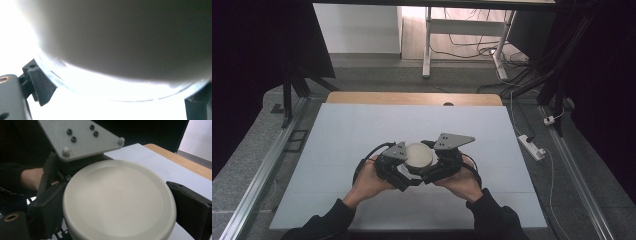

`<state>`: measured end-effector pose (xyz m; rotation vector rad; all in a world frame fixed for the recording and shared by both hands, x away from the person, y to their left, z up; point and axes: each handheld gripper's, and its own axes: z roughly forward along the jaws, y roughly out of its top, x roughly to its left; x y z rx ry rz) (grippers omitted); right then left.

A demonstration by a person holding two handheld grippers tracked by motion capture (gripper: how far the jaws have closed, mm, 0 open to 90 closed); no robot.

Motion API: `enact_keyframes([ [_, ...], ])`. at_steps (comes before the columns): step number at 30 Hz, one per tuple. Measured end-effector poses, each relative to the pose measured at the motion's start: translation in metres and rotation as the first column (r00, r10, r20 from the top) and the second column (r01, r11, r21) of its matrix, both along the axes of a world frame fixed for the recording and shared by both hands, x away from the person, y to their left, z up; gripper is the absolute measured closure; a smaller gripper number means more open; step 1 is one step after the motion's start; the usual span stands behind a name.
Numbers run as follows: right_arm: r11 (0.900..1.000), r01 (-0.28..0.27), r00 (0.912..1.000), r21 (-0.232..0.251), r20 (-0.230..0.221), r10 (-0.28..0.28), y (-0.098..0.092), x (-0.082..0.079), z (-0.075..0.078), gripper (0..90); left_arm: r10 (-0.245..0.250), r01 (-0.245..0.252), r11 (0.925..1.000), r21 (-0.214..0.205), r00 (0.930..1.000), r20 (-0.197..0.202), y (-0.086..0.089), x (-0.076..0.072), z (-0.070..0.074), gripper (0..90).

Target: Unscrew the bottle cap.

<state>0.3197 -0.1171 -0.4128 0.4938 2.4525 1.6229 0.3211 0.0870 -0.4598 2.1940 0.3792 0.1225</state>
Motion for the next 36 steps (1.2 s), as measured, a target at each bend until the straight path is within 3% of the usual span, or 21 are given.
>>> enact_keyframes([
  [14, 0.9999, 0.011, 0.9999, 0.011, 0.013, -0.011, -0.007, 0.000, 0.006, 7.5, 0.012, -0.012, 0.9999, -0.004, 0.9999, 0.001, 0.003, 0.002, -0.002, 7.6],
  [36, 0.9995, 0.030, 0.9991, 0.013, 0.030, -0.031, -0.021, -0.011, 0.007, 7.3, 0.102, -0.101, 0.9944, -0.030, 0.9948, 0.011, 0.014, 0.023, -0.007, 7.6],
])
